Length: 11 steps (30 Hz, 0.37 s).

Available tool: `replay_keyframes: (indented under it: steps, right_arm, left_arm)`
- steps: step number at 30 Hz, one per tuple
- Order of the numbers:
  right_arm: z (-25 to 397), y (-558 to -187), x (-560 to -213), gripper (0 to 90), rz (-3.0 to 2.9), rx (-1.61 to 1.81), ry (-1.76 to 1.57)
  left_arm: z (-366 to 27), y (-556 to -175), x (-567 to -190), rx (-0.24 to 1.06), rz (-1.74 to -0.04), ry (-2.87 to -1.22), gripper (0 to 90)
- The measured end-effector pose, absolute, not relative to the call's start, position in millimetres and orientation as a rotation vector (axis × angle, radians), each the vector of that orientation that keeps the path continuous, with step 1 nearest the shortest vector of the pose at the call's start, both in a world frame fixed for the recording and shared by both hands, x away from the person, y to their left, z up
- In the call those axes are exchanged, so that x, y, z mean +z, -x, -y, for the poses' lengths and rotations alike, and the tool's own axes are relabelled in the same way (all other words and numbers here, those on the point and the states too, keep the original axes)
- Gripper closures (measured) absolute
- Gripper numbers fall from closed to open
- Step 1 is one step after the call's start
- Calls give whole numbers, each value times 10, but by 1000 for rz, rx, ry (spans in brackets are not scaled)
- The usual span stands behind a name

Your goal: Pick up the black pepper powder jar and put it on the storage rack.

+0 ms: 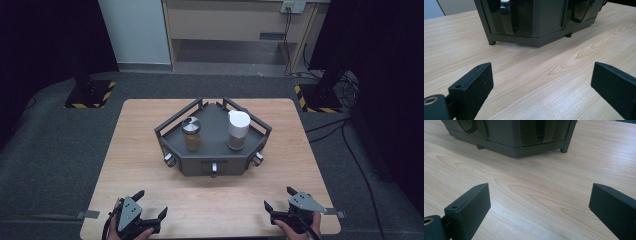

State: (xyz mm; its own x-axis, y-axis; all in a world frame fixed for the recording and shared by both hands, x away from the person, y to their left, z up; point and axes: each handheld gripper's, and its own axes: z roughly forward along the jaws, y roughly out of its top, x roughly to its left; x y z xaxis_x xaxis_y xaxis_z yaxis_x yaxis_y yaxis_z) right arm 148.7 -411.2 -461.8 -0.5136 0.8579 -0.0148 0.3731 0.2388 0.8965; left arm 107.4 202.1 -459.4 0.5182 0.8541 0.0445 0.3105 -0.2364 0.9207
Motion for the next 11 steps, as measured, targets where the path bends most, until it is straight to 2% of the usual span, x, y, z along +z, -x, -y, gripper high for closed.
replay_keyframes:
  steps: [11]
  right_arm:
    - [4106,-1484,-4609,42,-2005,1228,-1124]
  left_arm:
    - [-2026,-1068,-4593,706,-979,-1787,33]
